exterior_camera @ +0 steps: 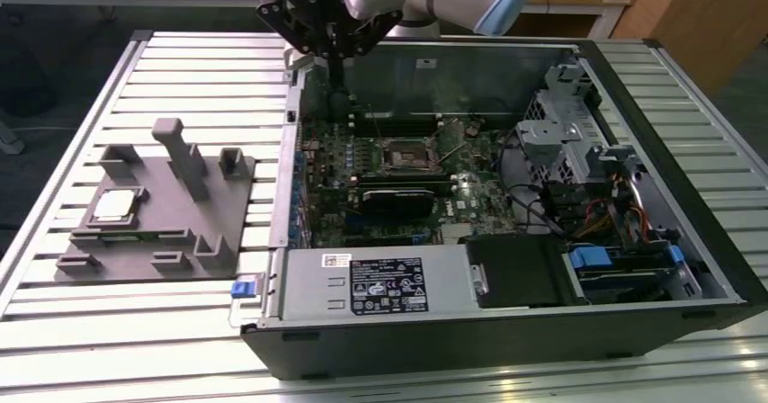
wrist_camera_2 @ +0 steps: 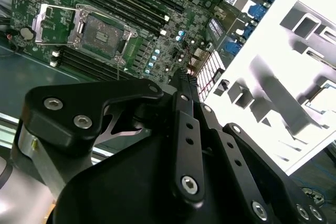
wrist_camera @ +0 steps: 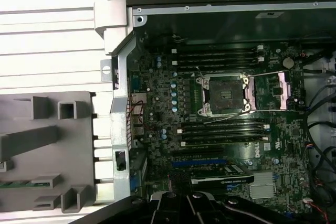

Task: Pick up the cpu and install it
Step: 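Reach for the cpu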

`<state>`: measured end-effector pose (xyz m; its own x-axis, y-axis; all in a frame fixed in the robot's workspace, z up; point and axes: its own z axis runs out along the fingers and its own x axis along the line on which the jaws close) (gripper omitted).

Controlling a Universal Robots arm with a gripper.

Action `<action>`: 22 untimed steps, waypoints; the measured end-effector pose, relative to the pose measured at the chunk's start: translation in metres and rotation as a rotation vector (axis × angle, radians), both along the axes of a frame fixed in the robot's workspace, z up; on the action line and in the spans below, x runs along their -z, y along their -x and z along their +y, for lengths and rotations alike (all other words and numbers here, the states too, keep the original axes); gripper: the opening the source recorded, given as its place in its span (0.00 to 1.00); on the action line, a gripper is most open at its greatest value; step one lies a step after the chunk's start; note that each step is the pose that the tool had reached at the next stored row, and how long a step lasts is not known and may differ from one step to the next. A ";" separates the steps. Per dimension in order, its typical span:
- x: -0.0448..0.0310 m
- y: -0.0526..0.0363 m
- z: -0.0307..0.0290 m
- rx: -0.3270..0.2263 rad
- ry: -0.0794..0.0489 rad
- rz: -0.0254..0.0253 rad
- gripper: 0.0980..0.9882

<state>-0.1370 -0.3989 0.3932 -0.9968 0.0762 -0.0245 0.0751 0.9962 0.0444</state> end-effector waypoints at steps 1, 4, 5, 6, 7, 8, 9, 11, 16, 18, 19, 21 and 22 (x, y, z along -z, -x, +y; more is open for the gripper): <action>0.0000 0.0008 0.0000 0.000 0.000 0.0000 0.01; 0.0001 0.0020 0.0000 0.000 0.000 0.0000 0.01; 0.0001 0.0022 0.0000 0.000 0.000 0.0000 0.01; 0.0001 0.0024 0.0000 0.000 0.000 0.0000 0.01; 0.0001 0.0026 0.0000 0.000 0.000 0.0000 0.01; 0.0001 0.0029 0.0000 0.000 0.000 0.0000 0.01; 0.0001 0.0031 0.0000 0.000 0.000 0.0000 0.01; 0.0001 0.0037 0.0000 0.000 0.000 0.0000 0.01; 0.0001 0.0051 0.0000 0.000 0.000 0.0000 0.01; 0.0001 0.0057 0.0000 0.000 0.000 0.0000 0.01; 0.0001 0.0059 0.0000 0.000 0.000 0.0000 0.01; 0.0001 0.0064 0.0000 0.000 0.000 0.0000 0.01; 0.0001 0.0067 0.0000 0.000 0.000 0.0000 0.01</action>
